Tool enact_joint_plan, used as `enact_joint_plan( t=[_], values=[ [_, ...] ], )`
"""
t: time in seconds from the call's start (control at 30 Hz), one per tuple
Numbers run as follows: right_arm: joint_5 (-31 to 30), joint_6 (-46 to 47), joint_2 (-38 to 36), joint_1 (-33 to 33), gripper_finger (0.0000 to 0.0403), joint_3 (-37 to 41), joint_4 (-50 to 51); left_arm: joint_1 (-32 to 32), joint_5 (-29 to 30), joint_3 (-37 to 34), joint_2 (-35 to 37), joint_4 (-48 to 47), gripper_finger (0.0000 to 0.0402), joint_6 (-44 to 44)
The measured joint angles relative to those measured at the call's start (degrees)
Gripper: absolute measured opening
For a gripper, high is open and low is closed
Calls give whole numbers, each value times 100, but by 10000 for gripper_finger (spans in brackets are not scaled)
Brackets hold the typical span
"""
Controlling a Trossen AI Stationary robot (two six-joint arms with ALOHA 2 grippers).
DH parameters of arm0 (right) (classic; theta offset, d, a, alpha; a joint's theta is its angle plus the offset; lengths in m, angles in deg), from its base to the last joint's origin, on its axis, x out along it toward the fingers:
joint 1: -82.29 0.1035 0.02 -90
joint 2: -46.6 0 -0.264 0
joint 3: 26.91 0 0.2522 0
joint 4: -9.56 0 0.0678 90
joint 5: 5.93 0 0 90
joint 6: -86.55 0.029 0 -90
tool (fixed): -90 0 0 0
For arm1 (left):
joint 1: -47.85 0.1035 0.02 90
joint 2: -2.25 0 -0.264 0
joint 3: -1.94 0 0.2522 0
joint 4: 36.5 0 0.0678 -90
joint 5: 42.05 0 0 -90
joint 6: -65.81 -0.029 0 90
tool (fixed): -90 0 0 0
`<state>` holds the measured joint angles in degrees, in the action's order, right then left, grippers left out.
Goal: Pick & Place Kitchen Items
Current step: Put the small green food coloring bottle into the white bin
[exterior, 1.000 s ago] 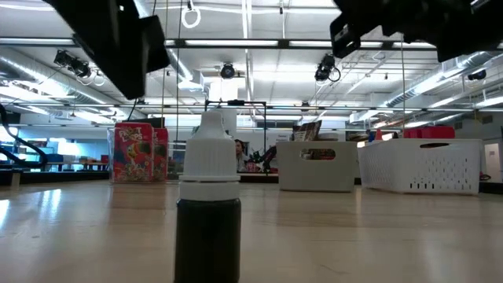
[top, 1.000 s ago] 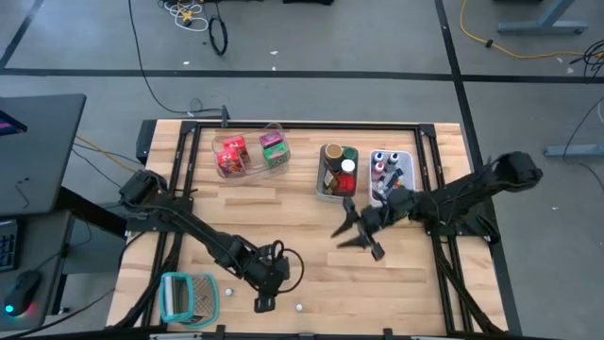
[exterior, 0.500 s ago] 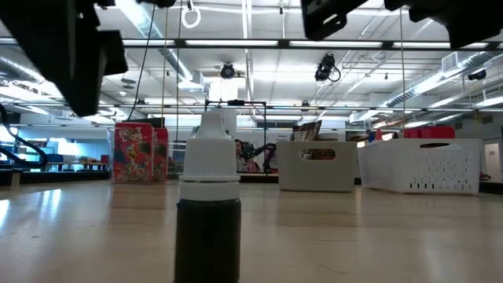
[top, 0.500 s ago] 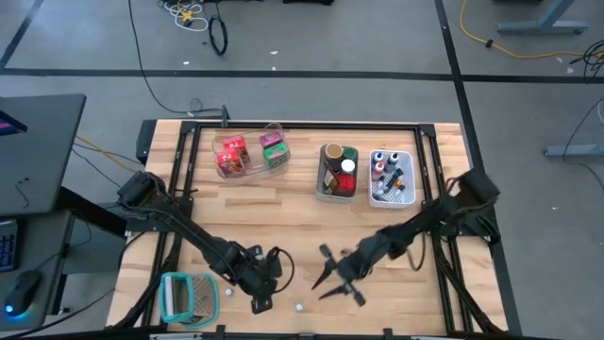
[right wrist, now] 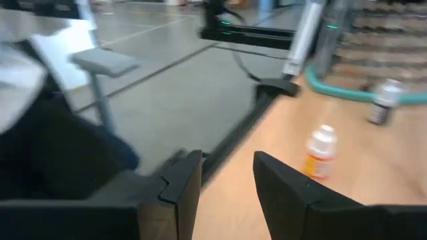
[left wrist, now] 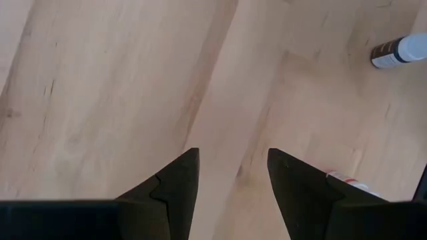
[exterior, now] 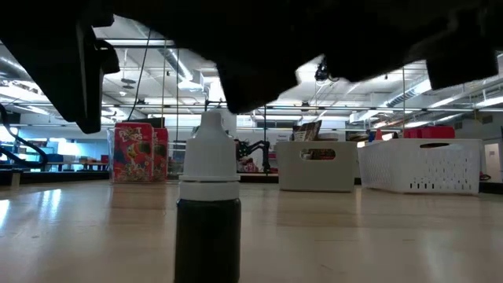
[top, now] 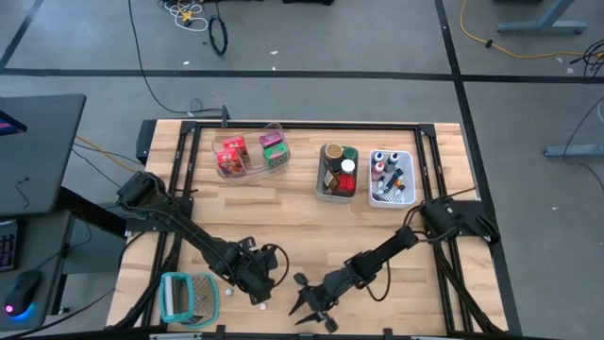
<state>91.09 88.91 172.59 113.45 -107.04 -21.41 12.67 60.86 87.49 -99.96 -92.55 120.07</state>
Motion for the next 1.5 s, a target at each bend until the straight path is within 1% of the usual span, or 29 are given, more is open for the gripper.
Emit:
enact_joint_plan(
  t=[0.1, 0.23, 0.47, 0.57, 0.67, 0.77, 0.97, 1.07, 1.13, 1.23, 1.3, 1.4, 1.5],
  values=[
    [-461, 99, 170, 0, 146, -117, -1, -9, 1, 0, 0, 36, 187, 0],
    [-795, 274, 192, -9, 146, -125, 226, -15, 98, 0, 0, 52, 187, -39],
    [-654, 272, 193, -7, 146, -122, 887, -15, 149, 0, 0, 80, 187, -138],
    [-865, 262, 191, -7, 146, -125, 869, -17, 149, 0, 0, 82, 187, -153],
    [-913, 227, 187, -25, 142, -127, 1058, -17, 149, 0, 0, 80, 187, -152],
    [-901, 125, 189, -33, 124, -127, 1232, -17, 149, 0, 0, 82, 187, -96],
    [-816, -145, 189, -36, 68, -127, 1207, -17, 155, 0, 0, 81, 187, -18],
    [-793, -198, 177, -56, 67, -127, 1149, -17, 292, 0, 0, 82, 187, -8],
    [-966, -240, 63, -81, 67, -122, 1373, -17, 440, 0, 0, 82, 187, -2],
    [-1634, -322, -400, -145, 81, -120, 2201, -17, 595, 0, 0, 86, 187, 0],
    [-2323, -283, -823, -165, 86, -122, 2938, -15, 638, 0, 0, 103, 187, 0],
    [-3691, 52, -1406, -159, 78, -121, 3991, -15, 689, 0, 0, 167, 187, 0],
    [-5168, 665, -2000, -151, 67, -8, 4957, -13, 759, 0, 0, 254, 187, 0]
  ],
)
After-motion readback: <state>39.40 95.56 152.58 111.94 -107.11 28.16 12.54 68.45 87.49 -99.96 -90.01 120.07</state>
